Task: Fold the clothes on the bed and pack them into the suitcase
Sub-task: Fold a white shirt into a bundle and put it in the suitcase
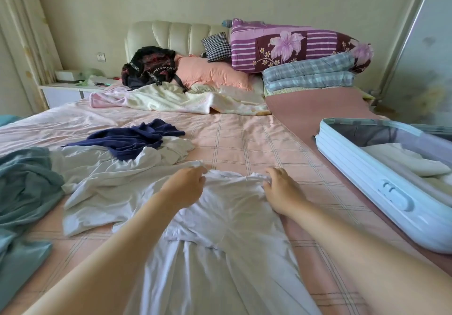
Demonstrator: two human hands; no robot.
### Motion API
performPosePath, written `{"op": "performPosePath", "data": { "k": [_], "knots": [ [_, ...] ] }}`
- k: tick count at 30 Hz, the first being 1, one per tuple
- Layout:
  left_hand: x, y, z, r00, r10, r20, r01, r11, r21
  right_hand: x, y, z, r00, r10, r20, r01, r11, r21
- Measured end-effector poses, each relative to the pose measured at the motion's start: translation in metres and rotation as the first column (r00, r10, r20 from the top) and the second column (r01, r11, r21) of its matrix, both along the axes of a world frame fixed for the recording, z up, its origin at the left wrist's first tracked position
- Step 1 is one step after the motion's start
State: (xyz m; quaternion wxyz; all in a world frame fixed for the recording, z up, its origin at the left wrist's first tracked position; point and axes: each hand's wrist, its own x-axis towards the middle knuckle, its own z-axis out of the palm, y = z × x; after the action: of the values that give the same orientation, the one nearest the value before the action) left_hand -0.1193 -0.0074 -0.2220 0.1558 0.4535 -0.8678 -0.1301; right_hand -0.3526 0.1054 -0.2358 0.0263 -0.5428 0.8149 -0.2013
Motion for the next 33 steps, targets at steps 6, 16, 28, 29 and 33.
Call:
{"op": "performPosePath", "data": {
  "k": [6,16,28,29,33],
  "knots": [
    [-0.017,-0.059,0.002,0.948,0.151,0.281,-0.144,0.989,-0.046,-0.012,-0.035,0.005,0.986,-0.151,-0.070,0.159,0.979,0.129],
    [-0.032,-0.099,0.000,0.821,0.410,0.397,-0.291,0.899,-0.327,-0.027,-0.088,0.020,0.962,-0.259,-0.087,0.257,0.966,-0.029],
    [-0.057,-0.170,0.011,0.956,0.292,-0.033,-0.288,0.952,0.103,-0.048,-0.168,0.030,0.962,-0.170,0.213,0.196,0.975,-0.107],
    [-0.060,-0.170,0.008,0.966,0.256,-0.046,-0.245,0.954,0.172,-0.049,-0.171,0.022,0.961,-0.118,0.250,0.120,0.993,0.010],
    [-0.065,-0.159,-0.002,0.983,0.180,0.048,-0.179,0.984,-0.014,-0.040,-0.166,-0.005,0.995,0.065,0.079,-0.081,0.972,0.221]
  ]
}}
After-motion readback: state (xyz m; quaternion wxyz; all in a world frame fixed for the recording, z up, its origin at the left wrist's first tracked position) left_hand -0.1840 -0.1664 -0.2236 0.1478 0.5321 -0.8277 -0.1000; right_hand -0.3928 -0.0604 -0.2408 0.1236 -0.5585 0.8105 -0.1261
